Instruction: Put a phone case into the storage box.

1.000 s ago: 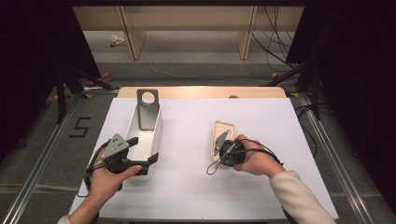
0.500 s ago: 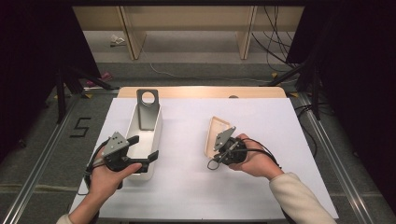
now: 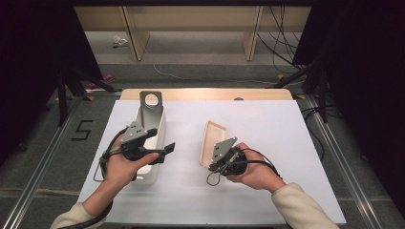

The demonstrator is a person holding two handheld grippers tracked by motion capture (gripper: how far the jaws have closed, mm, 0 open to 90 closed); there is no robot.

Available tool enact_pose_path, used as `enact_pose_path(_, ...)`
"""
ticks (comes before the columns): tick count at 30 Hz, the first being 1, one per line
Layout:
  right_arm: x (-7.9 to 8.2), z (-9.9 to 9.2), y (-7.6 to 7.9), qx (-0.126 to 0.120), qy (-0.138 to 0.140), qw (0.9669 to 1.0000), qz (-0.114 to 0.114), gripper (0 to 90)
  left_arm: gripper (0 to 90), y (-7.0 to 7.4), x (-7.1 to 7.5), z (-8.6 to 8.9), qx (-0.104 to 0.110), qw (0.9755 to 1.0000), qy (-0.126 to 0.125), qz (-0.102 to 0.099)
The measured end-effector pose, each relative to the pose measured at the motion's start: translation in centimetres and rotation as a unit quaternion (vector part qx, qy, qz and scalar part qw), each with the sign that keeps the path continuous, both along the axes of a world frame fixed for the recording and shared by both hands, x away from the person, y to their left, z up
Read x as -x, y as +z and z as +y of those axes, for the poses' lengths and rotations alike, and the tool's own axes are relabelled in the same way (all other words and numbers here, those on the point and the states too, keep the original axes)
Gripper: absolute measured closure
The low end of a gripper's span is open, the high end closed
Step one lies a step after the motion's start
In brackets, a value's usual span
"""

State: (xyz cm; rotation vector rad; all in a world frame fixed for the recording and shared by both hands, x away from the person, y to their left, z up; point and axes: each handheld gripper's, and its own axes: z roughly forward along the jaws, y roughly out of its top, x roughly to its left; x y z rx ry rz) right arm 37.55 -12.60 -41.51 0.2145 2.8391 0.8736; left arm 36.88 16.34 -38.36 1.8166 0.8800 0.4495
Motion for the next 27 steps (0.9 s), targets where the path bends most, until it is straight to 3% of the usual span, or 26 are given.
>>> enact_pose_path(7,0.4,0.3,0.1,-0.001,0.009,1.0000,-0.002,87.5,19.1,0.8,-2.6,-3.6,-0.023,0.9992,-0.023,0.023)
enact_pose_path(11,0.8,0.7,0.2,-0.004,0.010,0.9999,-0.001,87.5,26.8,0.8,-4.3,-5.5,-0.029,0.9975,-0.029,0.057)
enact_pose_path(14,1.0,0.9,0.3,-0.005,0.015,0.9999,-0.003,87.5,28.7,0.6,-5.6,-7.0,-0.047,0.9959,-0.025,0.074)
enact_pose_path(18,1.0,1.0,0.4,-0.006,0.020,0.9997,-0.009,87.5,31.1,0.2,-7.2,-8.2,-0.061,0.9932,-0.014,0.098)
enact_pose_path(22,1.2,1.1,0.6,-0.007,0.024,0.9996,-0.010,87.5,36.0,-0.2,-8.3,-9.0,-0.062,0.9897,-0.007,0.129)
enact_pose_path(27,1.3,1.2,0.7,-0.009,0.025,0.9996,-0.013,87.5,40.3,-0.5,-9.1,-9.3,-0.060,0.9874,0.003,0.146)
